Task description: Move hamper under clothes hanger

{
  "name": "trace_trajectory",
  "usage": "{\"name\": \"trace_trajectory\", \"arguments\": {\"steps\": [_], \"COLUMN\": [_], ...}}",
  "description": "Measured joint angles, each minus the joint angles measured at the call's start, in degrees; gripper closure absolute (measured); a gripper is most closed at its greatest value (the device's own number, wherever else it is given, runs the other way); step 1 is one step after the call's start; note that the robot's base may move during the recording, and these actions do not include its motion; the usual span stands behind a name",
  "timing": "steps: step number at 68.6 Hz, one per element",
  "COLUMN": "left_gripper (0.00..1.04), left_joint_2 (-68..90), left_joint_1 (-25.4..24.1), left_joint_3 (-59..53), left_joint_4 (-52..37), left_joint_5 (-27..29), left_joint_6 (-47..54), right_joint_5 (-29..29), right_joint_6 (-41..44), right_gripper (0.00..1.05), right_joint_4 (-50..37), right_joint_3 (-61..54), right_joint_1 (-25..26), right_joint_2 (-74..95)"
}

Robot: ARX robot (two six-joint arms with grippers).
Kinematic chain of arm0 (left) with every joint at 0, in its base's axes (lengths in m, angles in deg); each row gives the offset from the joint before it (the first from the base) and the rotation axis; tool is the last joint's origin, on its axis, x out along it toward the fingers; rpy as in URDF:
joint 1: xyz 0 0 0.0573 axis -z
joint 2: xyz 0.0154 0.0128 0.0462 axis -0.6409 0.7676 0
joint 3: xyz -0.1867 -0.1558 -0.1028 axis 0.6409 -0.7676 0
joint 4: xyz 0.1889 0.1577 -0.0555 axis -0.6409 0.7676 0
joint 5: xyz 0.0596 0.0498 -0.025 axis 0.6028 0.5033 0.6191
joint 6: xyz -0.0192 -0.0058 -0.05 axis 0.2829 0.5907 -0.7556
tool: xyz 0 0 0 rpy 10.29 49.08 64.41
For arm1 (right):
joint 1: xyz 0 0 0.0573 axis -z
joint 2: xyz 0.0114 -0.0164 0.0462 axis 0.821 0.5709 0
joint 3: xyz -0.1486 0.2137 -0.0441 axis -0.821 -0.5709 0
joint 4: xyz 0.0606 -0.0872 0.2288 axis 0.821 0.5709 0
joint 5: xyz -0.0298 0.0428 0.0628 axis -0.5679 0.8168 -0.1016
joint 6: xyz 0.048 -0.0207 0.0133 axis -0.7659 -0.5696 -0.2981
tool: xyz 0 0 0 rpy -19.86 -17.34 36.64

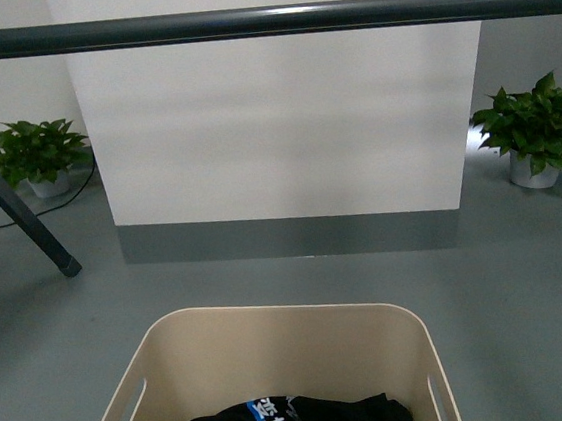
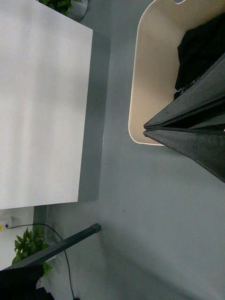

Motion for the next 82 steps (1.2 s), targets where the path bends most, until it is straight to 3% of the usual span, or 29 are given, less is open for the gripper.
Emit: {"name": "trace_trajectory", "arguments": {"steps": [56, 82], "left_gripper": [1.01, 1.01], "left_joint_2": [-28.35, -35.65], "left_joint_1": [0.00, 0.00], "left_joint_3": [-0.52, -0.52], "left_joint_4": [25.59, 32.85], "left_joint_5": [0.00, 0.00], "left_joint_6": [0.02, 0.02], "right_joint_5": [0.02, 0.02], "right_joint_6": [0.00, 0.00], "right_gripper": [1.03, 1.03], "right_joint_4": [26.60, 34.38], "right_joint_3": [-1.81, -1.81], "right_joint_1": [0.00, 0.00], "right_joint_2": [-29.59, -37.48]}}
